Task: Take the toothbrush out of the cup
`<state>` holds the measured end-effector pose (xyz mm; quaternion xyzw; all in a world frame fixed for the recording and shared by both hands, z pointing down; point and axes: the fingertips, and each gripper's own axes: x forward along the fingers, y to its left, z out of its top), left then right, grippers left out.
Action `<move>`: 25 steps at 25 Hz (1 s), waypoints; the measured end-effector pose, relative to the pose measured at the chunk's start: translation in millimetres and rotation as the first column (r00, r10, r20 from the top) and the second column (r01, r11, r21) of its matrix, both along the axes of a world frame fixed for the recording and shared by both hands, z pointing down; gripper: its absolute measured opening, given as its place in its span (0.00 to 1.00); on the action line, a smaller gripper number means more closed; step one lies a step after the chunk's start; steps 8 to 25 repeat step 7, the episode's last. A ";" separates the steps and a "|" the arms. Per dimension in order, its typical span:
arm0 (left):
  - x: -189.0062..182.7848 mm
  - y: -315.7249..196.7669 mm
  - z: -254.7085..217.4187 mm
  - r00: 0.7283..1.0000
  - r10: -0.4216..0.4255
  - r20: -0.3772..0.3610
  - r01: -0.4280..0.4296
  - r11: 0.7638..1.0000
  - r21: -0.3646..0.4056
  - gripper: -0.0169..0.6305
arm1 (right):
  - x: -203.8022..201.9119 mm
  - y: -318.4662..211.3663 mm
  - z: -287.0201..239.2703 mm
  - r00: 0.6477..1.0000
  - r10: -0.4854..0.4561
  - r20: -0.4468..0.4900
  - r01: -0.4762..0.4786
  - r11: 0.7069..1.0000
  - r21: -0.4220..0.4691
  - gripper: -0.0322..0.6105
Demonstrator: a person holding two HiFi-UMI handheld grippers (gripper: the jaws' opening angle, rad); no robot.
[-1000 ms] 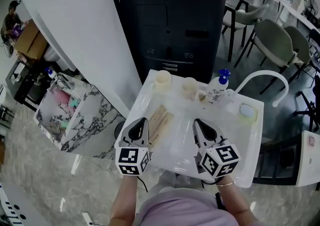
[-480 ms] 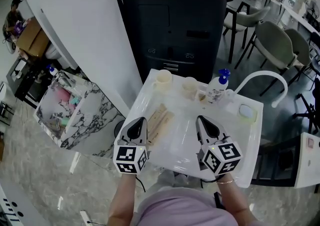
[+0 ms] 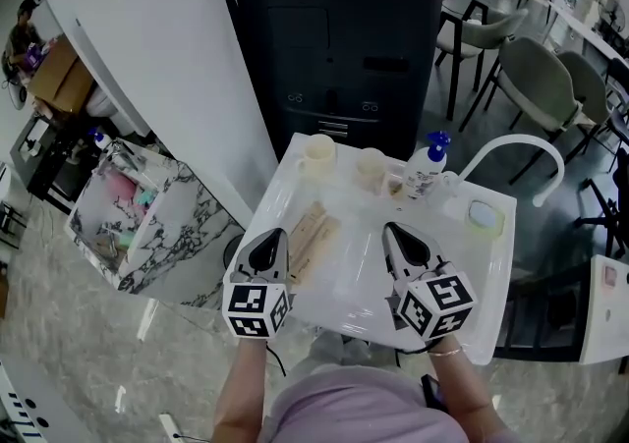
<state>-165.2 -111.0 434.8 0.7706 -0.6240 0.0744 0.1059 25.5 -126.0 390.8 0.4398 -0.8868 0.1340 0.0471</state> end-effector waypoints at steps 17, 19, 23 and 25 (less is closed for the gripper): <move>-0.8 -2.5 -1.0 1.000 0.007 0.009 -0.007 1.000 -0.005 0.03 | -0.5 -2.4 -1.8 1.000 0.002 0.000 -0.002 1.000 0.003 0.05; -0.8 -2.5 -1.0 1.000 0.007 0.009 -0.007 1.000 -0.005 0.03 | -0.5 -2.4 -1.8 1.000 0.002 0.000 -0.002 1.000 0.003 0.05; -0.8 -2.5 -1.0 1.000 0.007 0.009 -0.007 1.000 -0.005 0.03 | -0.5 -2.4 -1.8 1.000 0.002 0.000 -0.002 1.000 0.003 0.05; -0.8 -2.5 -1.0 1.000 0.007 0.009 -0.007 1.000 -0.005 0.03 | -0.5 -2.4 -1.8 1.000 0.002 0.000 -0.002 1.000 0.003 0.05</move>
